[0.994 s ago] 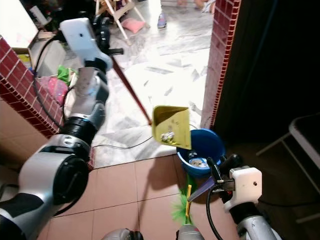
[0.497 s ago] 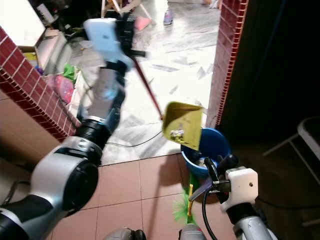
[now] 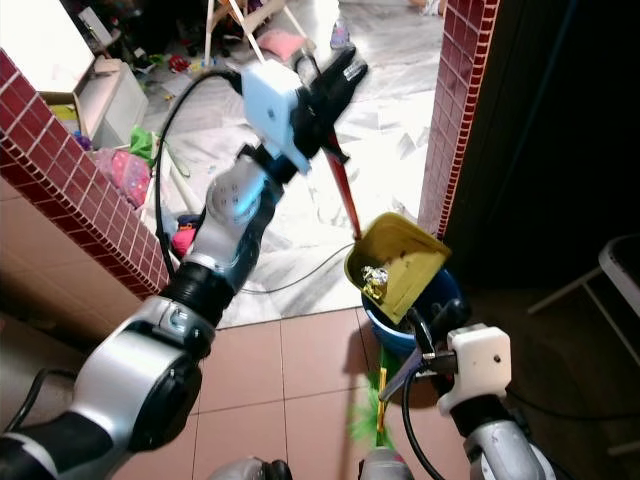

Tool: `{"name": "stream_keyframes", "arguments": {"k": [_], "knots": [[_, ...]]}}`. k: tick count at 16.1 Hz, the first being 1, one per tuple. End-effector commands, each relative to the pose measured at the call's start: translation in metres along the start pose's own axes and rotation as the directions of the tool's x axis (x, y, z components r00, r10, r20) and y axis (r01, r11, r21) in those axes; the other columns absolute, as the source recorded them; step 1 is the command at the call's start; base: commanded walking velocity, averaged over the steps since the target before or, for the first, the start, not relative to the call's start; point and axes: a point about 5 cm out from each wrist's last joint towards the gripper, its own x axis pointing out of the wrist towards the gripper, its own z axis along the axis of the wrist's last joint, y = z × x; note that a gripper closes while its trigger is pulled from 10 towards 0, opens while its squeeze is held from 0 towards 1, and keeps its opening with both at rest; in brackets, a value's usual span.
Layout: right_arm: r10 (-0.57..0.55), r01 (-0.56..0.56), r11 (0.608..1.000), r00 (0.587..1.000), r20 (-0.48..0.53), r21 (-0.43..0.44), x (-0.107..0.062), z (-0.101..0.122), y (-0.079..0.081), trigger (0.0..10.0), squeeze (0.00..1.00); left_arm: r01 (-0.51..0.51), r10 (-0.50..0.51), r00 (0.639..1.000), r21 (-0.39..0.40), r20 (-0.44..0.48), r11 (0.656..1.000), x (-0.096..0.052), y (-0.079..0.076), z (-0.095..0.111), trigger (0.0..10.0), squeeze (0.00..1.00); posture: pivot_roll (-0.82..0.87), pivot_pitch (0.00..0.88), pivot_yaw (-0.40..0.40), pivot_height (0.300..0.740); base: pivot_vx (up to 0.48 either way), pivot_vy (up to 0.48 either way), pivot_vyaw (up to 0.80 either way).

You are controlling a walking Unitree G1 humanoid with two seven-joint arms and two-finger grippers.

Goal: Sweep floor

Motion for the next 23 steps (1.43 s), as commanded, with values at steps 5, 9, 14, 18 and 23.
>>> {"name": "stream_keyframes", "arguments": {"k": [5, 9, 14, 18, 23], "knots": [[0.035, -0.034, 0.999, 0.999, -0.033, 0.016, 0.004, -0.009, 0.003, 10.0, 0.00, 0.263, -0.268, 0.963, 0.108, 0.034, 0.959, -0.015, -0.030, 0.006, 10.0, 0.00, -0.29, 0.036, 0.167, 0.740, 0.000, 0.000, 0.00], [0.048, -0.048, 0.999, 0.999, -0.024, 0.008, 0.010, -0.009, 0.001, 10.0, 0.00, 0.475, -0.485, 0.873, 0.147, 0.040, 0.867, -0.034, -0.067, 0.006, 10.0, 0.00, -0.28, 0.022, 0.157, 0.740, 0.000, 0.000, 0.00], [0.058, -0.058, 0.998, 0.998, -0.012, 0.000, 0.015, -0.009, 0.000, 10.0, 0.00, 0.433, -0.478, 0.873, 0.294, 0.097, 0.852, -0.028, -0.066, 0.021, 10.0, 0.00, -0.28, 0.014, 0.148, 0.740, 0.000, 0.000, 0.00], [0.064, -0.064, 0.998, 0.998, -0.001, -0.007, 0.020, -0.008, -0.002, 10.0, 0.00, 0.274, -0.325, 0.938, 0.312, 0.124, 0.910, -0.023, -0.046, 0.029, 10.0, 0.00, -0.27, 0.001, 0.137, 0.740, 0.000, 0.000, 0.00], [0.105, -0.105, 0.994, 0.994, 0.010, -0.018, 0.034, -0.009, -0.003, 10.0, 0.00, -0.132, 0.065, 0.966, 0.261, 0.251, 0.956, -0.004, 0.017, 0.066, 10.0, 0.00, -0.22, 0.000, 0.093, 0.740, 0.000, 0.000, 0.00]]}}
